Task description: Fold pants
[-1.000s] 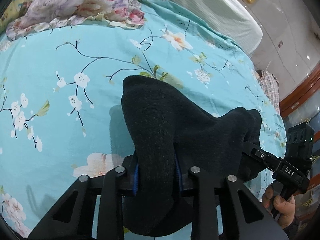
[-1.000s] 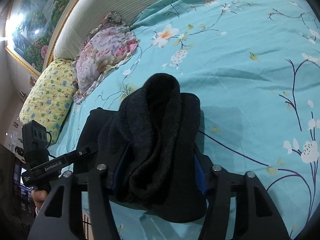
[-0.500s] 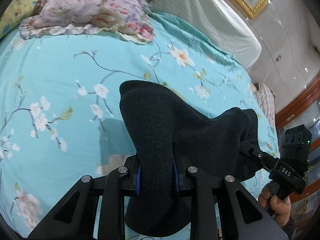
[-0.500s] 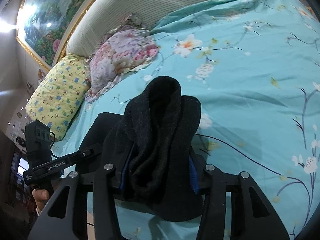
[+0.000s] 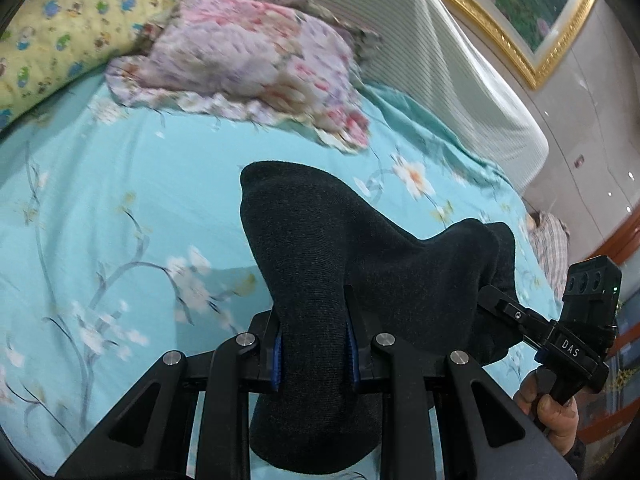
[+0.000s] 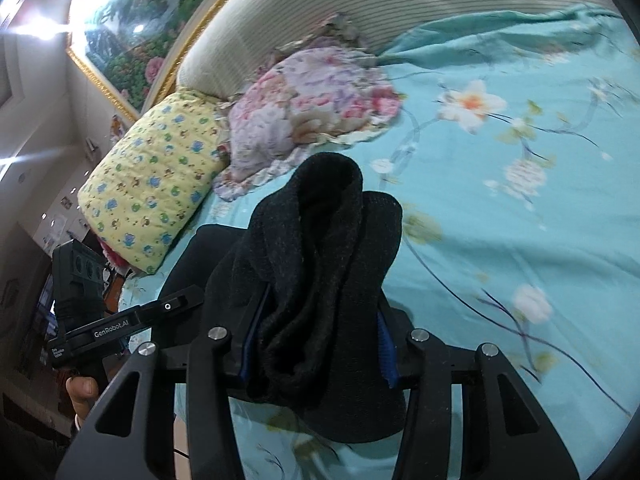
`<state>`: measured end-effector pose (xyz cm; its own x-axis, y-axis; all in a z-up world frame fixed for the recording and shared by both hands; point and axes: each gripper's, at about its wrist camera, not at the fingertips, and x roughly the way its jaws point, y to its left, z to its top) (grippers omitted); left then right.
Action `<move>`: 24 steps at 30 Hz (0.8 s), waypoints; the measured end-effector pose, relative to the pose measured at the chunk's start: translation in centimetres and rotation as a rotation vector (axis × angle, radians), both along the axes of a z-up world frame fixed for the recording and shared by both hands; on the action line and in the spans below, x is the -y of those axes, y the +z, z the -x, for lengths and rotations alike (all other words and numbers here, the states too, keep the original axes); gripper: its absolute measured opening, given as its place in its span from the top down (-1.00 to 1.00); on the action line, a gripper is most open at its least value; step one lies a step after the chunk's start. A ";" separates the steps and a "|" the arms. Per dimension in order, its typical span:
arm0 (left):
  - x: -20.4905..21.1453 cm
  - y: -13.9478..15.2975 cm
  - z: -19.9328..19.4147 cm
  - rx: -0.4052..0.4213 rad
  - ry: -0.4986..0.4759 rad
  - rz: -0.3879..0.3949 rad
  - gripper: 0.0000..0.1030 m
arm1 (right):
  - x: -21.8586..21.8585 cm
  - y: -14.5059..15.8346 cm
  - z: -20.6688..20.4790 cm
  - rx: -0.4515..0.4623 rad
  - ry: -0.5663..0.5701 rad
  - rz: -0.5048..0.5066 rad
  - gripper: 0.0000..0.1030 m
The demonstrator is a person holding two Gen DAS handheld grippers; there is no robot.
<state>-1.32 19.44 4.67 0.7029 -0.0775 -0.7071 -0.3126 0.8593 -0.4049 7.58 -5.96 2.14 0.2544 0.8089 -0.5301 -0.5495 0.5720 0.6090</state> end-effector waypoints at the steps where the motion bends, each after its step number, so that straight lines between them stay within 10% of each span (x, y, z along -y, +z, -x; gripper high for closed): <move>1: -0.7 0.2 0.1 0.004 0.012 -0.001 0.55 | -0.7 0.2 -0.1 0.004 0.009 -0.003 0.05; 24: -9.6 0.0 -1.4 -0.010 0.172 -0.046 0.55 | -12.3 0.1 -4.9 0.000 0.137 -0.034 0.05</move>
<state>0.08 29.03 4.62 0.6961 0.0762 -0.7139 -0.4604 0.8104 -0.3623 12.47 6.29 2.25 0.1398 0.8536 -0.5018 -0.6209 0.4703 0.6271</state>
